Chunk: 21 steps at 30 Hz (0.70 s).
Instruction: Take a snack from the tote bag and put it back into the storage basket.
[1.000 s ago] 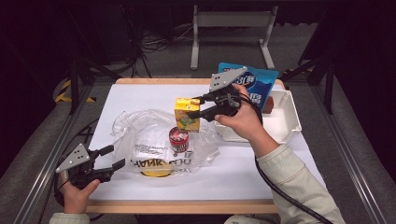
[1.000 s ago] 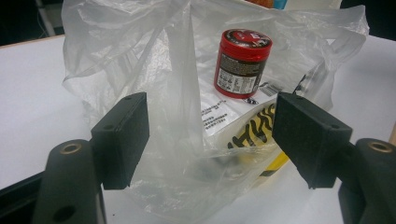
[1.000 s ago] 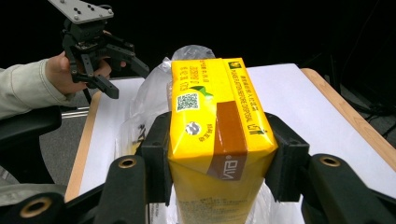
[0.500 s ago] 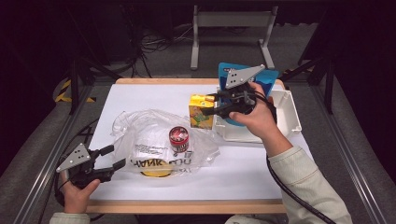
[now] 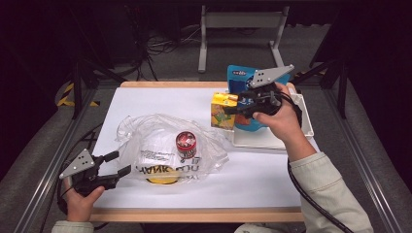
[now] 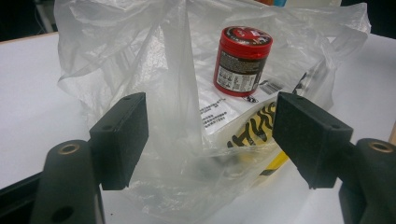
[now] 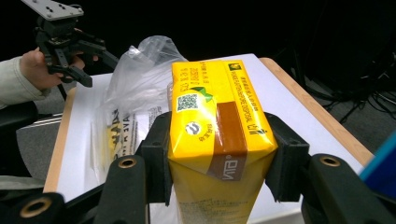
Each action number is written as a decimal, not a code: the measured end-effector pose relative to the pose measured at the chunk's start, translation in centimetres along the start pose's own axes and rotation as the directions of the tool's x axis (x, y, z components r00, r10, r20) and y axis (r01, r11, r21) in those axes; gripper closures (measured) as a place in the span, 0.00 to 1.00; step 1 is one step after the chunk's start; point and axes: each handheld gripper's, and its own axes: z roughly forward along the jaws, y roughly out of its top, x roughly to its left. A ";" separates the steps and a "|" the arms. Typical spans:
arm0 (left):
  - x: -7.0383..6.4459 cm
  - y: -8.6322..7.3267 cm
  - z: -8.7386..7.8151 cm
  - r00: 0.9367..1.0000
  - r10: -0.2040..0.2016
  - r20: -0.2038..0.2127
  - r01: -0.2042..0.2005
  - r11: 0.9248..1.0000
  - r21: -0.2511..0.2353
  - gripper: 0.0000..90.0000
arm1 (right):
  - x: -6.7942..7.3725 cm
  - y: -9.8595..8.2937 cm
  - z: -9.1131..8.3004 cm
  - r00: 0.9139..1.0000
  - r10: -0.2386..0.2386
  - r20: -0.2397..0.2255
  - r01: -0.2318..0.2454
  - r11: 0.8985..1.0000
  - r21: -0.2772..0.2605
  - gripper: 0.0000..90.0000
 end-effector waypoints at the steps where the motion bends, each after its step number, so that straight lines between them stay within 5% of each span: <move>1: 0.0 0.0 0.0 1.000 -0.001 0.003 0.001 1.000 0.001 0.31 | -0.1 -0.1 -0.2 1.000 0.003 0.005 -0.003 1.000 0.001 0.57; 21: -0.2 -0.2 -0.4 1.000 -0.002 -0.012 0.002 1.000 0.008 0.31 | -3.0 -2.8 -3.8 0.996 0.038 0.082 -0.038 0.999 0.003 0.57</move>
